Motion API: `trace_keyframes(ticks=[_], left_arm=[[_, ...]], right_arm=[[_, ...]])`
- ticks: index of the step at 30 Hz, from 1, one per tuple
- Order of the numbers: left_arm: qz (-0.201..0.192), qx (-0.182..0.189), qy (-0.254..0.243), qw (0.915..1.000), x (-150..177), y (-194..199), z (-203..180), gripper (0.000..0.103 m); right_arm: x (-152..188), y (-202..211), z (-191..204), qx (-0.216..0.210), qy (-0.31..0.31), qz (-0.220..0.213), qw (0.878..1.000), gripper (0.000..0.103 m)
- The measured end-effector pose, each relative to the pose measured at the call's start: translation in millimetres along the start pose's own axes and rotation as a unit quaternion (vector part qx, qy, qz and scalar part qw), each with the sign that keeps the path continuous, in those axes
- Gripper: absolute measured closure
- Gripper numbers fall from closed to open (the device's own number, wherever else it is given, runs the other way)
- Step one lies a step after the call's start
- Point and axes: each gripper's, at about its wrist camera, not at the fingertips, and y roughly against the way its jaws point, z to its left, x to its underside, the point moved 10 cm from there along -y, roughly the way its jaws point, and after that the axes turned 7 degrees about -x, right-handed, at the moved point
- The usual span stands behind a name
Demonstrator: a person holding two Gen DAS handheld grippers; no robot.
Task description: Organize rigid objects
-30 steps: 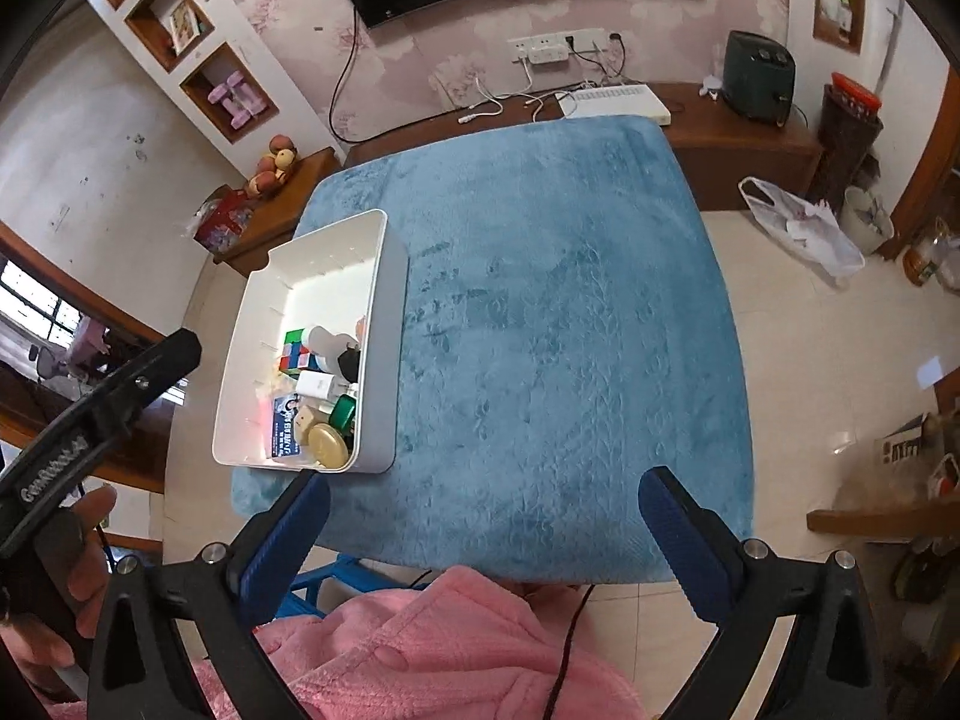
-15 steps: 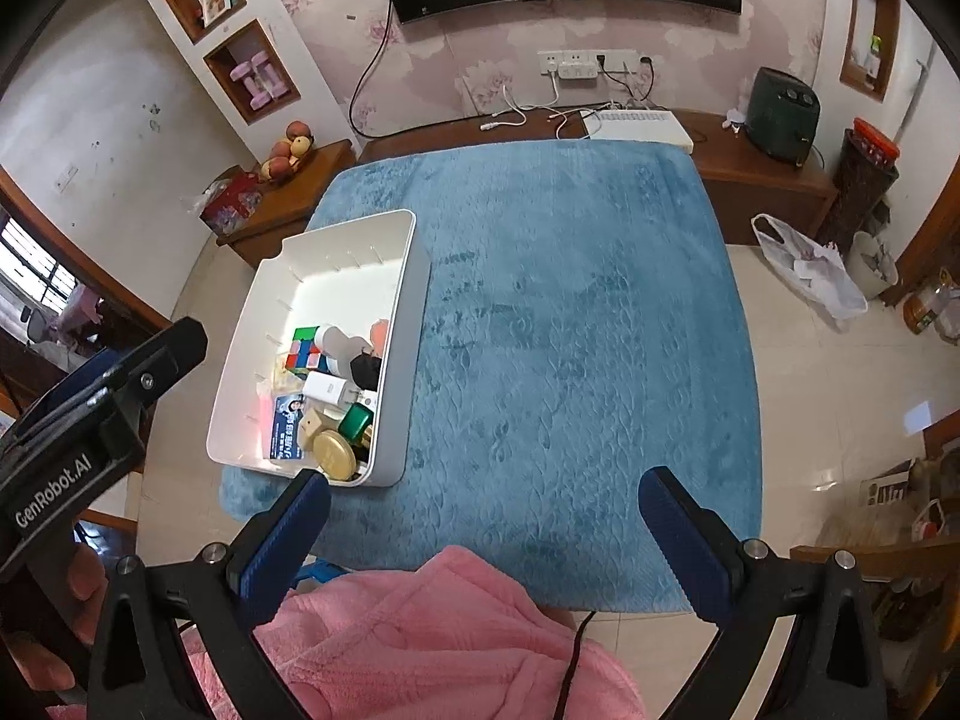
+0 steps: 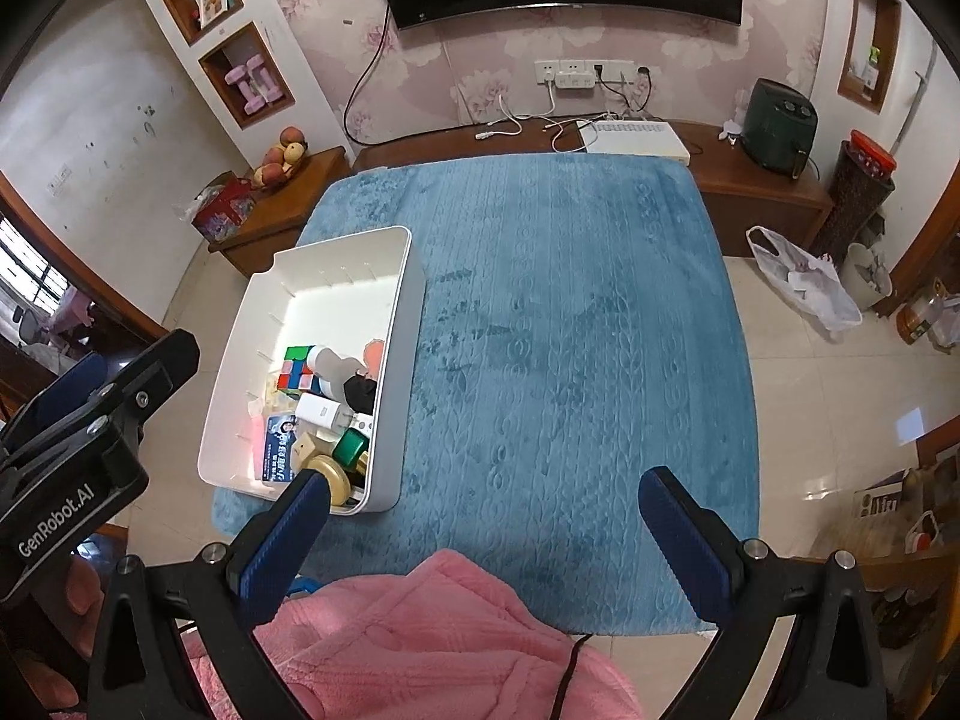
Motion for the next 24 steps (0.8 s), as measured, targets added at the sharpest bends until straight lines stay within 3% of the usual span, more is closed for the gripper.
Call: trace_keyframes(ticks=[24], left_arm=[[0.000, 0.002, -0.014, 0.9999, -14, -11, -8, 0.003]], right_arm=[[-14, -13, -6, 0.003, -0.011, 0.015, 1.000, 0.000]])
